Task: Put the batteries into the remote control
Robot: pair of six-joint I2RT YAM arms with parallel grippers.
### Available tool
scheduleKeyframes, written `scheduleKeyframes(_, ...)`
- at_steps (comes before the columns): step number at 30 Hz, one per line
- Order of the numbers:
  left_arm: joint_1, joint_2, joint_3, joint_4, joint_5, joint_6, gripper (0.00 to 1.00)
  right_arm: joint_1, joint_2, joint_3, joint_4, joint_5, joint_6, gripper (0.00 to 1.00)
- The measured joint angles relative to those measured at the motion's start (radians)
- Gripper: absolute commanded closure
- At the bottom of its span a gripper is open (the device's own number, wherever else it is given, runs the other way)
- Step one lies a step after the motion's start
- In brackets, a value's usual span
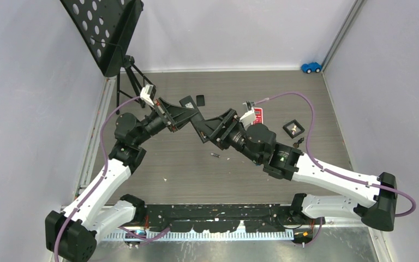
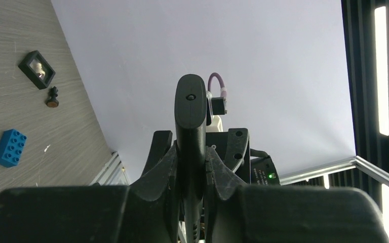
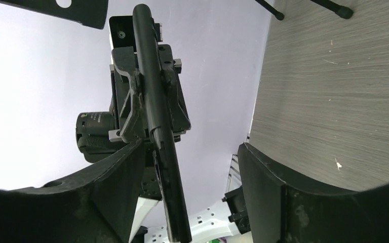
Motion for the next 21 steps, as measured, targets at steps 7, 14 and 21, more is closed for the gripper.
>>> scheduleKeyframes(7, 0.000, -0.018, -0.008, -0.029, 0.005, 0.100, 1.00, -0.007, -0.117, -0.069, -0.009, 0.004, -0.060, 0.26)
scheduleKeyframes(14, 0.000, -0.180, -0.064, -0.238, 0.018, 0.433, 1.00, -0.020, -0.241, -0.051, -0.274, 0.129, -0.123, 0.31)
scheduleKeyframes(21, 0.000, -0.319, -0.084, -0.356, 0.082, 0.656, 1.00, -0.104, -0.162, 0.022, -0.569, 0.193, -0.143, 0.32)
